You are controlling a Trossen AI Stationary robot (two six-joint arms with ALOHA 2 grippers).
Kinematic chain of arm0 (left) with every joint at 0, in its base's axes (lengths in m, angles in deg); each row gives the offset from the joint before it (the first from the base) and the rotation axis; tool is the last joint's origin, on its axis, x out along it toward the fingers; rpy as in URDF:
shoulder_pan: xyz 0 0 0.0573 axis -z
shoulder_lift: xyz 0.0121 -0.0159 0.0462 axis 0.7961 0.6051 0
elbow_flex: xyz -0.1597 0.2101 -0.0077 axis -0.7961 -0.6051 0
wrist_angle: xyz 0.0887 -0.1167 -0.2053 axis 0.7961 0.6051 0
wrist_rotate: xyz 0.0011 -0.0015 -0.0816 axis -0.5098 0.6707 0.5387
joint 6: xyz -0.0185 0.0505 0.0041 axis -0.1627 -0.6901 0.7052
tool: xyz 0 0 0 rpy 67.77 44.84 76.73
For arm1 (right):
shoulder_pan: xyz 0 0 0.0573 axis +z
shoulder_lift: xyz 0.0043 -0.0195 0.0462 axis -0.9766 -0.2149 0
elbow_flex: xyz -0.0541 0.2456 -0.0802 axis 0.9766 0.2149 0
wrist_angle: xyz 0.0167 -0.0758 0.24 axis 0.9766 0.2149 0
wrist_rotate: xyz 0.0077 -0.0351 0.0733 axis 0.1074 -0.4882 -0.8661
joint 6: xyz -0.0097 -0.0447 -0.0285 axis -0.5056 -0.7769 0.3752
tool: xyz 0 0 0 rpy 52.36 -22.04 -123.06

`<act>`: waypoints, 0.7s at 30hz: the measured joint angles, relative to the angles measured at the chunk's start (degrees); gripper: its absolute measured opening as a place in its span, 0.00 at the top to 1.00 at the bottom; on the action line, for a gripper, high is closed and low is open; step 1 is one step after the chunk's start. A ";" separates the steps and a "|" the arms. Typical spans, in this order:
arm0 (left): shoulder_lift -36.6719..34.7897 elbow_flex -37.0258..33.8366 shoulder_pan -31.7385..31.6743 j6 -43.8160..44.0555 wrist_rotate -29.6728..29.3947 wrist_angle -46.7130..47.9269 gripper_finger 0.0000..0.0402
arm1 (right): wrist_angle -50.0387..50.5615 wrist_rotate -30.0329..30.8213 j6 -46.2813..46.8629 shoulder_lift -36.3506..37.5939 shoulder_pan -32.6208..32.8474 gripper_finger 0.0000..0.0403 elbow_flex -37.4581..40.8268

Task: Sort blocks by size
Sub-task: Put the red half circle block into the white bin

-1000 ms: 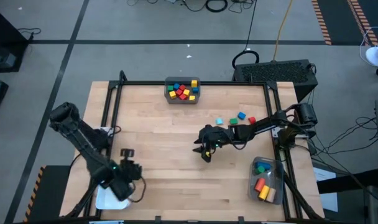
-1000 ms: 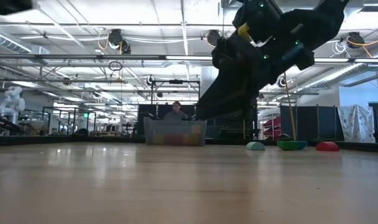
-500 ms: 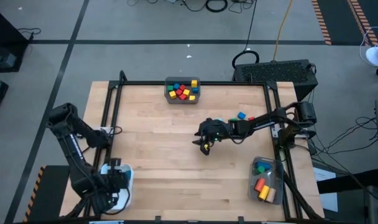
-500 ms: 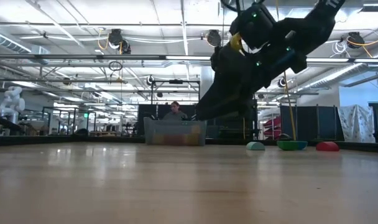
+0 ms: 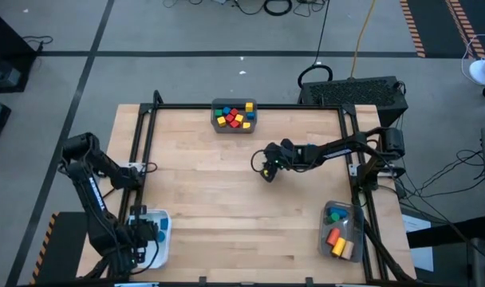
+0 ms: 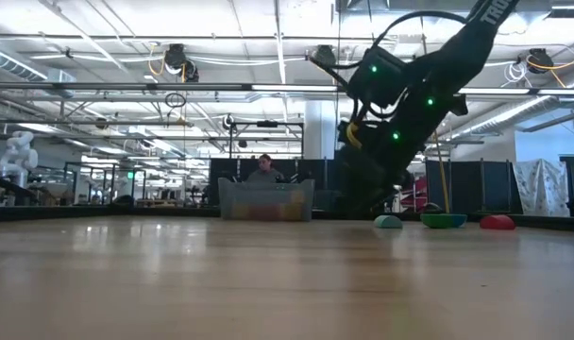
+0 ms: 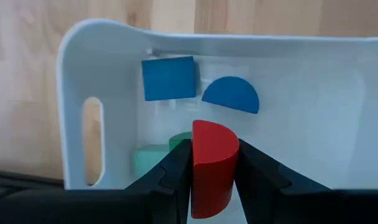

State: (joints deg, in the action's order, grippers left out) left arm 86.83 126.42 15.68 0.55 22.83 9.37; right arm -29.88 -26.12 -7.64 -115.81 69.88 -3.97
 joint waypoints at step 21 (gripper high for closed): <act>-0.02 -4.68 -1.84 5.49 3.15 -6.87 0.64 | 30.31 -3.35 -35.10 4.87 -7.93 0.51 -7.58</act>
State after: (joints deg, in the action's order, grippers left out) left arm 86.81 121.74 13.84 6.05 25.98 2.50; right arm 0.44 -29.47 -42.74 -110.94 61.95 -11.55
